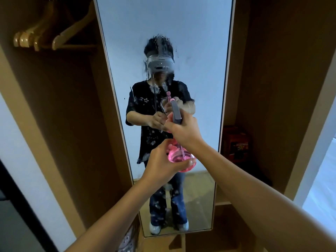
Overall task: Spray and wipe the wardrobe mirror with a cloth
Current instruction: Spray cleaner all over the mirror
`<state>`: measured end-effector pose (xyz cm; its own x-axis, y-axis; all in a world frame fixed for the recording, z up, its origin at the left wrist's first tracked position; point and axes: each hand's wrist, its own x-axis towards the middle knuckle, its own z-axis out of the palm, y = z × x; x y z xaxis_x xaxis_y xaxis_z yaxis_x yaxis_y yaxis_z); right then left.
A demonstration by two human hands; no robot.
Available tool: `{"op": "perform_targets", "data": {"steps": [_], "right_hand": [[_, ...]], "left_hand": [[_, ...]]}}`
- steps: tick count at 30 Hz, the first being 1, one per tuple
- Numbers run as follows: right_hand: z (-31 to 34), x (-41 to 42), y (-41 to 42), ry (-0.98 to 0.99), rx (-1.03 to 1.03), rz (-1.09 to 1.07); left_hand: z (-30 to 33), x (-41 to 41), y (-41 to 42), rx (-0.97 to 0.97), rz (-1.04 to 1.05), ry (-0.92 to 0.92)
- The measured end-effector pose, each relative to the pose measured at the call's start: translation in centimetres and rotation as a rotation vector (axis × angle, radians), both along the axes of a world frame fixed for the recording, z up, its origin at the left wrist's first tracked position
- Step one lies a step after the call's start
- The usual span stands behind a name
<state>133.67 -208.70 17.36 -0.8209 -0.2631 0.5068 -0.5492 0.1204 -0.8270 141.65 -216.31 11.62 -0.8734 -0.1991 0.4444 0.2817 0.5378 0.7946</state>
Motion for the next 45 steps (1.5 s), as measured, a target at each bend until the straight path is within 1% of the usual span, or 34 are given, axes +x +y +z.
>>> {"op": "perform_targets", "data": {"steps": [3,10,25,31,41,45], "right_hand": [[-0.1,0.4,-0.8,0.012,-0.009,0.038],[-0.4,0.8,-2.5,0.025,0.018,0.002],[-0.6,2.0,-5.5,0.027,0.067,0.064],[-0.9,3.2,-7.0,0.069,0.097,0.051],[-1.8,5.1,-8.1,-0.008,0.099,0.130],[-2.5,5.5,-8.3,-0.038,0.099,0.116]], "left_hand": [[0.0,0.5,-0.7,0.014,0.004,-0.002],[-0.2,1.2,-2.2,-0.016,0.031,-0.001],[-0.2,3.1,-4.5,-0.013,0.048,-0.004],[-0.6,4.3,-5.8,-0.021,0.058,-0.006],[-1.8,5.7,-7.5,-0.012,0.066,-0.038],[-2.3,6.2,-7.7,-0.037,0.072,-0.063]]}}
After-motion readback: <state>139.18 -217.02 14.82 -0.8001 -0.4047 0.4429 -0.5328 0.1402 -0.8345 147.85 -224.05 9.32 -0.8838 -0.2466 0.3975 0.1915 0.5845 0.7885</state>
